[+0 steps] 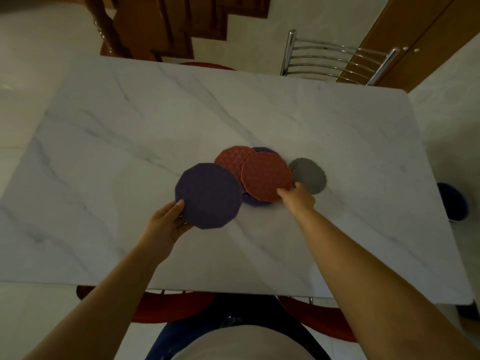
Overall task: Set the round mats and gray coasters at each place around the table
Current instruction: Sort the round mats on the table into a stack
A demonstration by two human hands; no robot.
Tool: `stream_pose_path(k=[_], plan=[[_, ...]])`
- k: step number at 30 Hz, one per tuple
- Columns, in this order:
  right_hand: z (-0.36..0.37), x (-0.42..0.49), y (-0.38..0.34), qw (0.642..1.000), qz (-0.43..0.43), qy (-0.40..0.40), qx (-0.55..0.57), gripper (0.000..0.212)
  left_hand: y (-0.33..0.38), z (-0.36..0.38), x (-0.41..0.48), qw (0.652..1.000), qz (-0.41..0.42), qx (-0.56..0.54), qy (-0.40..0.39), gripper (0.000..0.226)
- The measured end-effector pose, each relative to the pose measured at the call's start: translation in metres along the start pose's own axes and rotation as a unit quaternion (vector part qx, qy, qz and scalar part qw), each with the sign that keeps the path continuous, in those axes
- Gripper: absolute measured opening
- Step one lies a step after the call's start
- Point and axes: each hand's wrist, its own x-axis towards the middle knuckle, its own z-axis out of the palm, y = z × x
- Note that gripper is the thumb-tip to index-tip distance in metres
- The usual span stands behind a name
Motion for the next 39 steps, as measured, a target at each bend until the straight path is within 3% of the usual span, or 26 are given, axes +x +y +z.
stream_pose_path(k=[3, 7, 11, 14, 16, 20, 24, 28, 32, 39], plan=[[0.004, 0.005, 0.005, 0.998, 0.003, 0.019, -0.059, 0.062, -0.002, -0.007, -0.003, 1.000, 0.010, 0.004, 0.006, 0.022], [0.012, 0.001, 0.004, 0.996, -0.014, 0.064, -0.056, 0.064, -0.006, -0.010, -0.009, 1.000, 0.008, -0.003, 0.015, 0.021], [0.015, -0.005, -0.004, 0.993, -0.025, 0.118, 0.009, 0.065, -0.009, -0.008, -0.011, 1.000, 0.003, -0.006, 0.007, 0.022], [0.010, -0.007, -0.011, 0.978, -0.063, 0.141, 0.141, 0.045, -0.009, -0.006, -0.010, 1.000, -0.004, -0.021, -0.007, 0.023], [0.003, -0.009, -0.013, 0.966, -0.071, 0.116, 0.218, 0.032, -0.010, -0.004, -0.010, 0.999, -0.009, -0.035, -0.020, 0.024], [-0.020, -0.018, -0.013, 0.929, -0.090, 0.026, 0.358, 0.029, -0.010, 0.003, -0.008, 0.997, -0.019, -0.051, -0.045, 0.024], [-0.044, -0.036, -0.010, 0.884, -0.148, -0.009, 0.442, 0.017, -0.011, 0.014, -0.007, 0.996, -0.021, -0.050, -0.064, 0.027], [-0.042, -0.057, -0.004, 0.850, -0.132, -0.109, 0.499, 0.010, -0.011, 0.024, -0.006, 0.994, -0.026, -0.050, -0.092, 0.032], [-0.023, -0.069, -0.001, 0.863, -0.096, -0.151, 0.473, 0.010, -0.010, 0.035, -0.006, 0.991, -0.026, -0.050, -0.125, 0.028], [-0.012, -0.069, 0.009, 0.901, -0.067, -0.068, 0.423, 0.019, -0.013, 0.054, -0.006, 0.984, -0.042, -0.038, -0.170, 0.029]])
